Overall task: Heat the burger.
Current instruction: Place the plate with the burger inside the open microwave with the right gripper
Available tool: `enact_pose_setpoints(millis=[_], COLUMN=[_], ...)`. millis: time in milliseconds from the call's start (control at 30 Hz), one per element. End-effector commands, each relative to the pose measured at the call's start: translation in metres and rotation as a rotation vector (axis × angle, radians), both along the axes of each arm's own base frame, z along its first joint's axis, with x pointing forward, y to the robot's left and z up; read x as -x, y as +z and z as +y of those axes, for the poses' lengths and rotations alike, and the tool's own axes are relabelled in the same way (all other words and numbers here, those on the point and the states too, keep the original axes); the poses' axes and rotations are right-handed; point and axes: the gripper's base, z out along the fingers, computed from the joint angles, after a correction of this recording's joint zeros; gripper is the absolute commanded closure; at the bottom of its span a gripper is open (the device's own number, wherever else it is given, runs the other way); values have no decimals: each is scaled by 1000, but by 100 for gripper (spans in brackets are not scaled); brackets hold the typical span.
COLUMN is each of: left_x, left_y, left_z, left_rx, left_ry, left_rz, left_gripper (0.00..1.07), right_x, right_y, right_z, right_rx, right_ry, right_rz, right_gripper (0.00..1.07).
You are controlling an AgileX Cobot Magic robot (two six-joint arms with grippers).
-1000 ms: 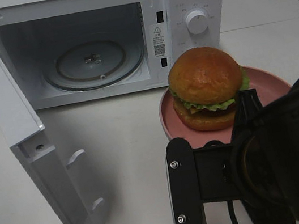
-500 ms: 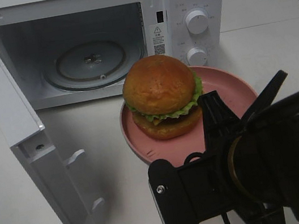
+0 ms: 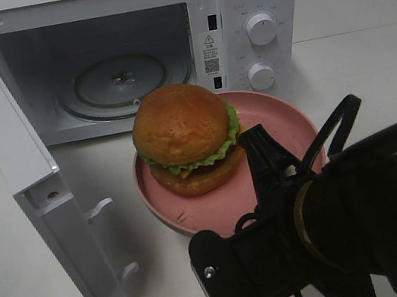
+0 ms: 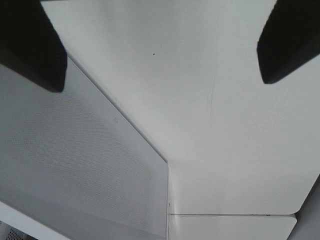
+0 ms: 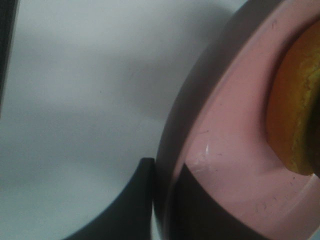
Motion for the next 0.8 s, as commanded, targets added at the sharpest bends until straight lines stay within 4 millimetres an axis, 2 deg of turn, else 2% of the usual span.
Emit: enact_pose_setpoints(millis=[33,267,800], left_x=[1,1,1], left_y=[-1,-1,-1], left_z=[0,0,0], left_rx=[5,5,5], left_ry=[5,5,5], left_rz=[-7,-7,-7], left_gripper=[9,9,9], right_x=[-3,-28,-64], right_y=[6,5,2], right_z=[6,-3,-25], right_rx=[-27,-32,-17], right_ry=[105,146,297], right_rz=[-32,-26,51], right_gripper=[107,107,107])
